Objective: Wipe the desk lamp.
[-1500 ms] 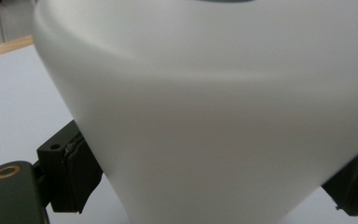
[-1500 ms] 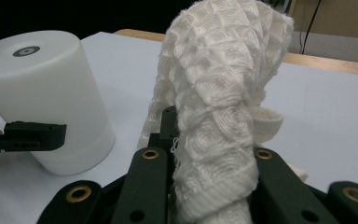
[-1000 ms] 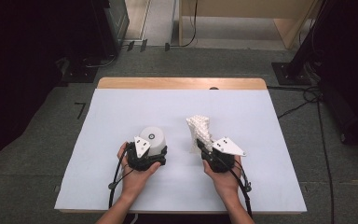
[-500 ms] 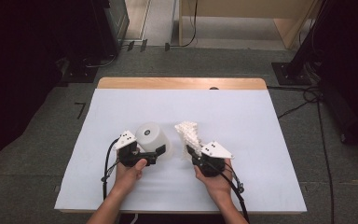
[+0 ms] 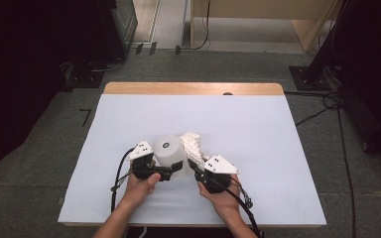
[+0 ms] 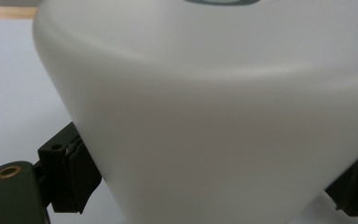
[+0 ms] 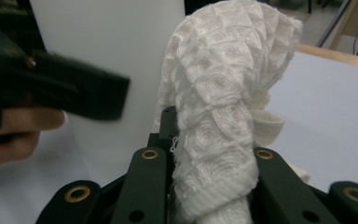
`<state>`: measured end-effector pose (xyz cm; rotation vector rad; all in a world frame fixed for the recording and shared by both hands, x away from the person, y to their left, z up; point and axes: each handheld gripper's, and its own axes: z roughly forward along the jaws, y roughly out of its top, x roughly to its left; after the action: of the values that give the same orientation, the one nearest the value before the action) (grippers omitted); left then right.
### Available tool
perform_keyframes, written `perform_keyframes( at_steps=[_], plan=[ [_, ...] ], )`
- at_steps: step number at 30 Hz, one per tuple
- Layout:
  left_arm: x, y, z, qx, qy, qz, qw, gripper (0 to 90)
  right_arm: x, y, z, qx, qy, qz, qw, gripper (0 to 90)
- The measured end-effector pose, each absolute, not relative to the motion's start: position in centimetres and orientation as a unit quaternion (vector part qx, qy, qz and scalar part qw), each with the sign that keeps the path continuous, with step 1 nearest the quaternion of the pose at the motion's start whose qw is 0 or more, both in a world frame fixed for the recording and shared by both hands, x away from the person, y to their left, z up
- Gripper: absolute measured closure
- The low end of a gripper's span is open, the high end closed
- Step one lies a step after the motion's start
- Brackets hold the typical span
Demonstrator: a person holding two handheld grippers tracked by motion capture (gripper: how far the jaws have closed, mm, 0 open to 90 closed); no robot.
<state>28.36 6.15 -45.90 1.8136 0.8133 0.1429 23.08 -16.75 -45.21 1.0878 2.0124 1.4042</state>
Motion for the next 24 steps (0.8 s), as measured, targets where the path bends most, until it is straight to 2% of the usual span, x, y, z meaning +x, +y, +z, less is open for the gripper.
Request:
perform_keyframes(
  at_steps=[10,18,21,24],
  plan=[
    [27.9,4.9,-46.0,0.793,0.317,0.069,0.516,8.5,22.6,-17.3,-43.3,0.388,0.715,0.528,0.243,76.3],
    [28.2,6.1,-45.1,0.774,0.329,0.081,0.534,8.6,23.0,-16.9,-44.8,0.388,0.732,0.509,0.234,76.3],
    [28.3,6.7,-44.9,0.767,0.338,0.099,0.536,8.6,23.5,-16.5,-46.1,0.393,0.745,0.493,0.219,76.2],
    [27.9,6.2,-44.8,0.775,0.334,0.153,0.515,8.5,24.2,-16.8,-47.3,0.409,0.748,0.483,0.199,76.2]
  ],
)
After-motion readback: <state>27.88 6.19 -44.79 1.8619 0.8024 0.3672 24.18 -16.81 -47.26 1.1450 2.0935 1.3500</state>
